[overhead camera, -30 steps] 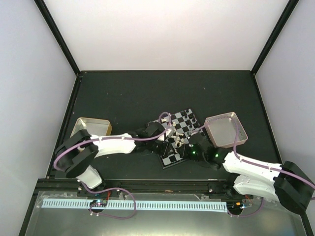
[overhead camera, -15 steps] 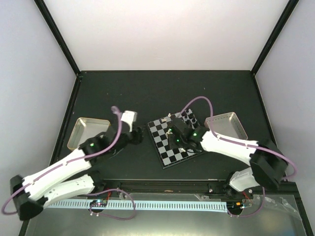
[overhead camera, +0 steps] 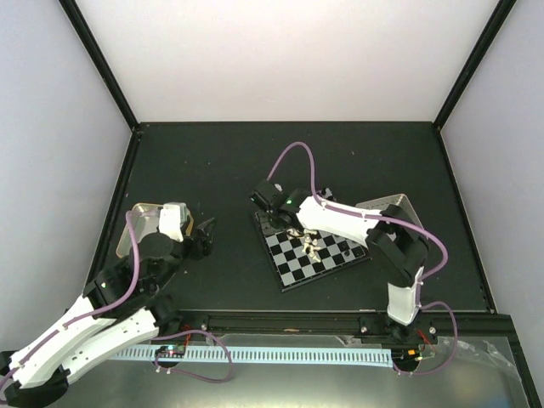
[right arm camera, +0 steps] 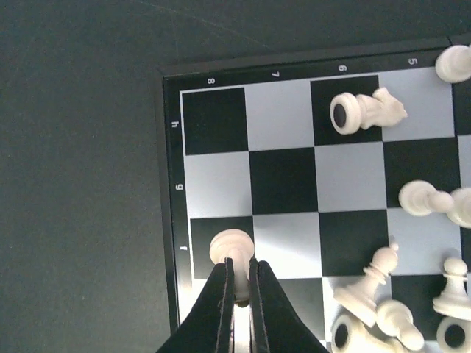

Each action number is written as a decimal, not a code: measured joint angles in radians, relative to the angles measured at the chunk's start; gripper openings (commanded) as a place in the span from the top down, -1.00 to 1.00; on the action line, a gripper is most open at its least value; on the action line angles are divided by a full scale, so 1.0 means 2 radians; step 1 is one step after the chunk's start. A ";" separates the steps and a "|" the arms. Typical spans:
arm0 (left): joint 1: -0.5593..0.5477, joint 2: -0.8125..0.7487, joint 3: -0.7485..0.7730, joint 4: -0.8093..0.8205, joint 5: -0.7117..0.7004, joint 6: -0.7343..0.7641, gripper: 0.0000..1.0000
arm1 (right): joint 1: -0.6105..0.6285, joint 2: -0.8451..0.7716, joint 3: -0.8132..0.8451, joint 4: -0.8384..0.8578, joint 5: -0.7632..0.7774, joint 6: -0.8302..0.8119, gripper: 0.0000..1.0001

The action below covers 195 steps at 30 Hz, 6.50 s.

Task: Set up the chess pieces on the board
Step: Place the chess piece on the chessboard, then pick up the chess piece from the chessboard, then place the chess piece on the chessboard.

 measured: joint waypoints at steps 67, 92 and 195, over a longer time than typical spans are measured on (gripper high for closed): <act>0.003 0.206 0.000 0.058 0.148 0.040 -0.98 | -0.072 -0.202 -0.154 0.073 0.006 0.070 0.21; 0.083 0.780 0.407 -0.038 0.217 0.153 0.21 | -0.141 -0.347 -0.308 0.112 -0.041 0.078 0.28; 0.124 0.488 0.162 0.102 0.540 0.179 0.78 | -0.149 -0.310 -0.328 0.343 -0.336 0.221 0.68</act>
